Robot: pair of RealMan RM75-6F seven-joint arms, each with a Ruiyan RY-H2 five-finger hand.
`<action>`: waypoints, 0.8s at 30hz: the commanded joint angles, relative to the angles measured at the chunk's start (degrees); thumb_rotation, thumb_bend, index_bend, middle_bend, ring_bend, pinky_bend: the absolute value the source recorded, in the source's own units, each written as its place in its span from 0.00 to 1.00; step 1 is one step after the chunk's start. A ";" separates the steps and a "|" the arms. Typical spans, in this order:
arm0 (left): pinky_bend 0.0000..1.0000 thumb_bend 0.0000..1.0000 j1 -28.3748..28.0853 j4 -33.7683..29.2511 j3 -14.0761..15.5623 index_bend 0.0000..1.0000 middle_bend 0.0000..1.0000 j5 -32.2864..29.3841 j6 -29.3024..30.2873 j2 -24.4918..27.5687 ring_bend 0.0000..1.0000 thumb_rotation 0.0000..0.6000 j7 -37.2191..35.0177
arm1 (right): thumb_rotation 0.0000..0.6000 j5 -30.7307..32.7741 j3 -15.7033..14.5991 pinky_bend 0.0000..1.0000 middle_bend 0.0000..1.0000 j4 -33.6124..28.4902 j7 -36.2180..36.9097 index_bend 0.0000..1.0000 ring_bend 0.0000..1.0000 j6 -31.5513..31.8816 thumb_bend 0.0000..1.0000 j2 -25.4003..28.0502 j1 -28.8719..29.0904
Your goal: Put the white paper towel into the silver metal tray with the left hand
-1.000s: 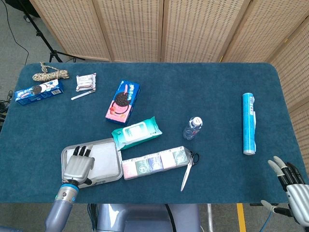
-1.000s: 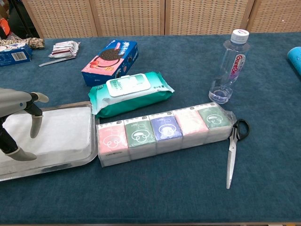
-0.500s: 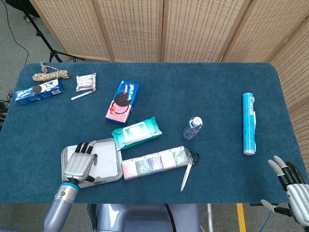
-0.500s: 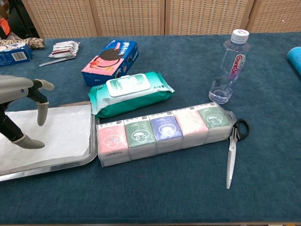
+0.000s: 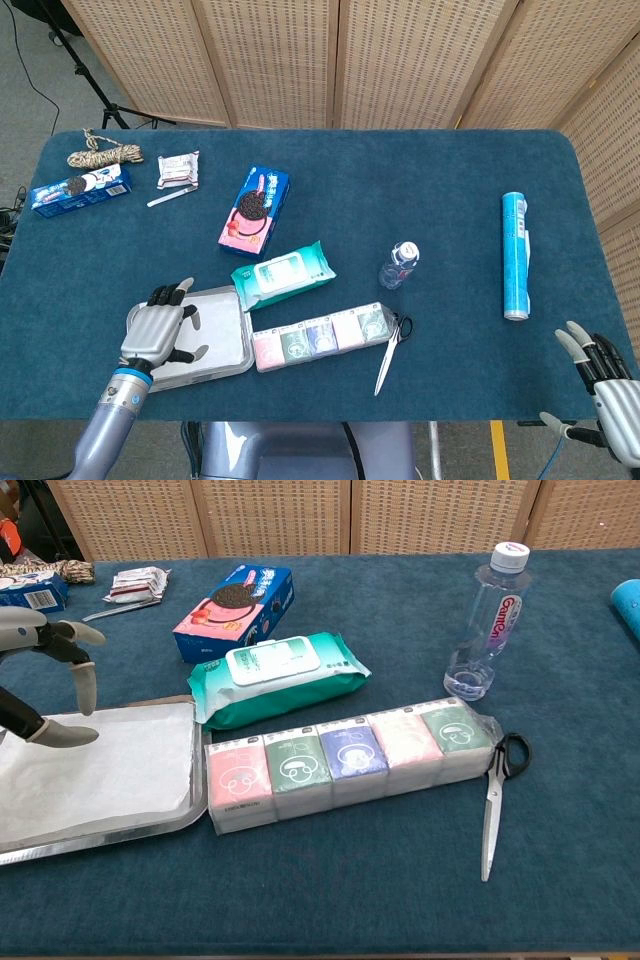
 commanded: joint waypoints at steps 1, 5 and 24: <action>0.03 0.24 -1.15 -1.06 -1.35 0.49 0.00 -5.82 -4.90 3.33 0.00 0.74 -2.82 | 1.00 0.04 0.04 0.00 0.00 0.03 0.07 0.00 0.00 0.04 0.00 0.03 0.00; 0.04 0.24 -2.70 -1.54 -2.05 0.47 0.00 -11.21 -8.37 5.13 0.01 0.75 -4.19 | 1.00 0.09 0.08 0.00 0.00 0.08 0.25 0.00 0.00 0.09 0.00 0.07 0.01; 0.05 0.23 -9.91 -2.25 -0.01 0.40 0.00 -26.51 -18.23 10.11 0.02 0.77 -8.86 | 1.00 -0.09 0.14 0.00 0.00 0.01 0.21 0.00 0.00 0.35 0.00 0.06 -0.03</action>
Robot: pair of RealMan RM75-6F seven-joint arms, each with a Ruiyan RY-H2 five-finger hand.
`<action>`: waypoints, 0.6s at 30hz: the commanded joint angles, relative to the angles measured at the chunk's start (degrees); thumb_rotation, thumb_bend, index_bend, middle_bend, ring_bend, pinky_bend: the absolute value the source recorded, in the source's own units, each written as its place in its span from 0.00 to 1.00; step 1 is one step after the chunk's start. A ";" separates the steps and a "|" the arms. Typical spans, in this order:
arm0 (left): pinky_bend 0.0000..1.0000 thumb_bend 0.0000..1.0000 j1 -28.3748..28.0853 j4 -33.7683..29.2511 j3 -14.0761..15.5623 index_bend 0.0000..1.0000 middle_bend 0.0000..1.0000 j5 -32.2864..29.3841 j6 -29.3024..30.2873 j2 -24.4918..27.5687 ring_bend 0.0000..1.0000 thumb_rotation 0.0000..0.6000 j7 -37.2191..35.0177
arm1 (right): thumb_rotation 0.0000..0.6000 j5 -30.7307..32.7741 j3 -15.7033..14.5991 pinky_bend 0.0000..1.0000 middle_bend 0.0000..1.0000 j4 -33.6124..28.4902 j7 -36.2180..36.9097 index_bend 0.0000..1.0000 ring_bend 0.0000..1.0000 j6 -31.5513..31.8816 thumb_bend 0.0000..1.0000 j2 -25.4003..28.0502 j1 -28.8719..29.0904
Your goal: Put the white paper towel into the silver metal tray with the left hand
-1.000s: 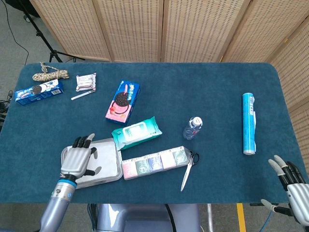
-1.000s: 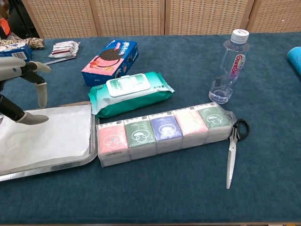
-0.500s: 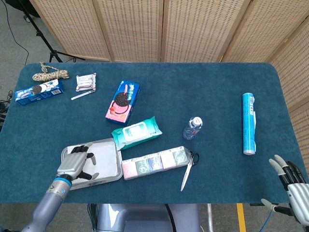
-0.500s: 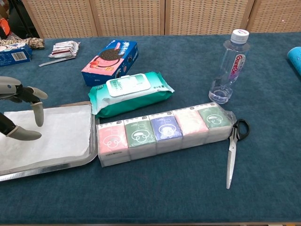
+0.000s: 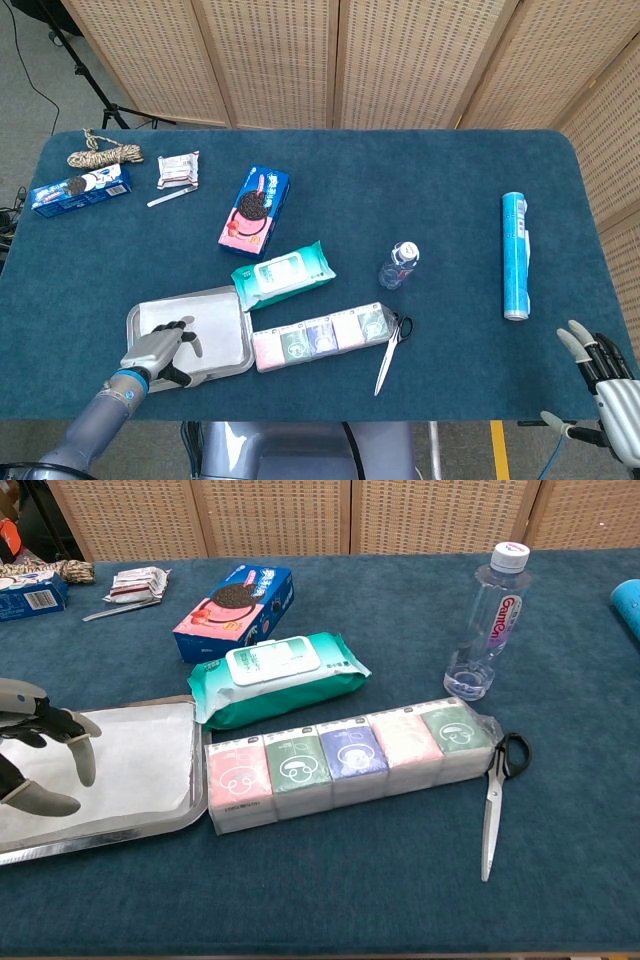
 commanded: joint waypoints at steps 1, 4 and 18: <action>0.05 0.23 -0.97 0.33 0.96 0.40 0.00 -0.98 -0.34 0.08 0.02 0.77 -0.03 | 1.00 -0.07 -0.01 0.00 0.00 -0.02 -0.08 0.00 0.00 -0.03 0.00 -0.01 0.02; 0.05 0.24 -2.13 0.32 2.14 0.40 0.00 -1.93 -0.25 0.14 0.02 0.78 0.57 | 1.00 -0.04 0.03 0.00 0.00 -0.02 -0.02 0.00 0.00 0.07 0.00 -0.03 0.01; 0.06 0.24 -5.12 -0.07 5.39 0.40 0.00 -3.59 0.58 -0.48 0.02 0.77 0.44 | 1.00 -0.18 0.14 0.00 0.00 -0.17 -0.31 0.00 0.00 0.17 0.00 -0.15 0.04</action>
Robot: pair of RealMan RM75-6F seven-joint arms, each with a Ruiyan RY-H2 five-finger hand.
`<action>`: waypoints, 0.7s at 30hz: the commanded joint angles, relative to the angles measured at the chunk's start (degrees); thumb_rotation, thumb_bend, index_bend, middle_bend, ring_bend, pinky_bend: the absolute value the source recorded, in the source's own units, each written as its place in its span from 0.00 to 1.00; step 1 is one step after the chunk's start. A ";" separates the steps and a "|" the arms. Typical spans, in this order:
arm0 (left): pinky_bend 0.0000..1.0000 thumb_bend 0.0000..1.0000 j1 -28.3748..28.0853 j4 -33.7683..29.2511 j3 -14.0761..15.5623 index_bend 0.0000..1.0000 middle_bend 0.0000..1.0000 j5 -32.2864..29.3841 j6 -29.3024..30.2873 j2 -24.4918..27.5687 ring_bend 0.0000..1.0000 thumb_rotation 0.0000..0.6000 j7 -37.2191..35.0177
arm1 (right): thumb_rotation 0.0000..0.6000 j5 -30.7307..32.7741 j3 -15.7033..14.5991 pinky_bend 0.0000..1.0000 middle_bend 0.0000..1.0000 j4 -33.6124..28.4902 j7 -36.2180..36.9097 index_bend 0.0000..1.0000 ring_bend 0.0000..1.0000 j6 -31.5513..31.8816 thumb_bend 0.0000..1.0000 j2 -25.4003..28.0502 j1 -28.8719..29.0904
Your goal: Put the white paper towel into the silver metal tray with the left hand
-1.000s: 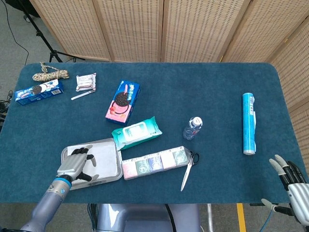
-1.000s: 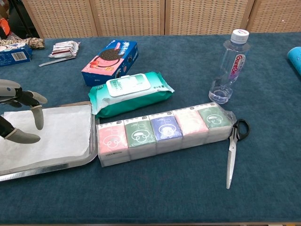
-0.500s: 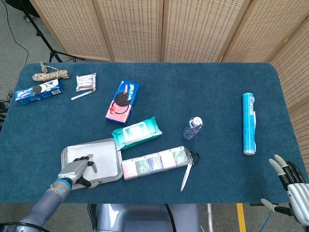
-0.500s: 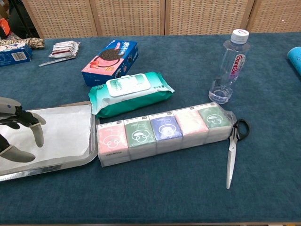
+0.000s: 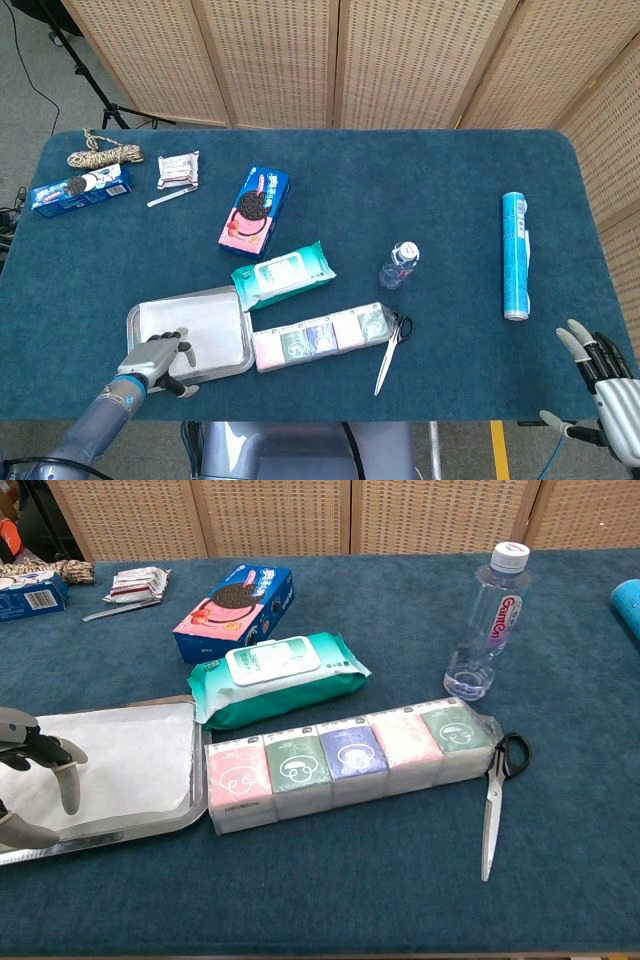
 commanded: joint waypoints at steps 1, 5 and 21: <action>0.06 0.24 -0.51 -0.16 0.55 0.40 0.00 -0.16 0.02 -0.26 0.02 0.77 -0.02 | 1.00 0.00 0.03 0.00 0.00 -0.02 -0.04 0.00 0.00 0.04 0.00 -0.02 0.00; 0.06 0.24 -1.17 -0.17 1.22 0.40 0.00 -0.43 0.29 -0.67 0.02 0.78 -0.07 | 1.00 0.06 0.10 0.00 0.00 -0.02 0.03 0.00 0.00 0.08 0.00 -0.01 0.02; 0.06 0.24 -2.55 -0.36 2.91 0.40 0.00 -0.08 0.05 -1.50 0.03 0.78 -1.72 | 1.00 0.07 0.17 0.00 0.00 -0.21 -0.20 0.00 0.00 0.11 0.00 -0.08 0.03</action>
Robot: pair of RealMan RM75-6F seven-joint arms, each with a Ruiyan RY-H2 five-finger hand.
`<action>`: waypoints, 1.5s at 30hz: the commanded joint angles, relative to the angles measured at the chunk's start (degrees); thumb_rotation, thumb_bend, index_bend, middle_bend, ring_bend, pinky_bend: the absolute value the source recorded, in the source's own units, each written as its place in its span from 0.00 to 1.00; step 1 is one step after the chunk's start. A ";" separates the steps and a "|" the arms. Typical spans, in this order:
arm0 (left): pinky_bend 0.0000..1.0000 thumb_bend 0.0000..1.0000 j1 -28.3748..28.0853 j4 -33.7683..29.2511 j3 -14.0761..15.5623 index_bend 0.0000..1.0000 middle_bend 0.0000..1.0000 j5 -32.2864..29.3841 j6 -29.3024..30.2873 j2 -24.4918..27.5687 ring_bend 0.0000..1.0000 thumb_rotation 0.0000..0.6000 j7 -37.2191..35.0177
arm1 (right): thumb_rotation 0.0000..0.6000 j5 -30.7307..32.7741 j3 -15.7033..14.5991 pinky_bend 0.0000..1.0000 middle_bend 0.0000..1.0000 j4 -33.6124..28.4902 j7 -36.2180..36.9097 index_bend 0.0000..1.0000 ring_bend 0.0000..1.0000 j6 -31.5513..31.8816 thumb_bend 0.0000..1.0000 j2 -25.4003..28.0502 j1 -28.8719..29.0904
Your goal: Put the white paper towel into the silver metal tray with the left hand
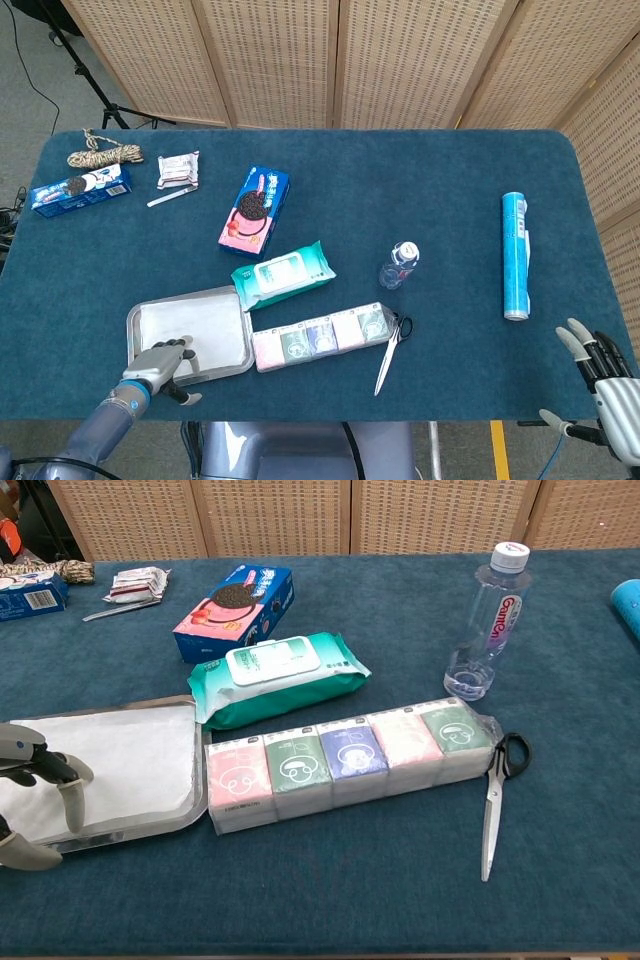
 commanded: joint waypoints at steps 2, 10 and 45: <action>0.06 0.24 -0.21 -0.04 0.30 0.40 0.00 0.20 -0.19 -0.20 0.03 0.78 -0.42 | 1.00 0.08 0.04 0.00 0.00 -0.06 -0.02 0.00 0.00 -0.05 0.00 0.01 0.02; 0.06 0.23 -0.19 -0.40 0.38 0.40 0.00 1.22 0.31 -0.07 0.03 0.78 -1.85 | 1.00 0.08 0.09 0.00 0.00 -0.14 -0.11 0.00 0.00 -0.02 0.00 -0.05 0.04; 0.06 0.23 38.56 20.88 3.47 0.30 0.00 70.45 32.68 -6.02 0.02 0.78 -37.85 | 1.00 2.13 0.66 0.00 0.00 -1.72 -3.64 0.00 0.00 -4.28 0.00 -1.28 1.83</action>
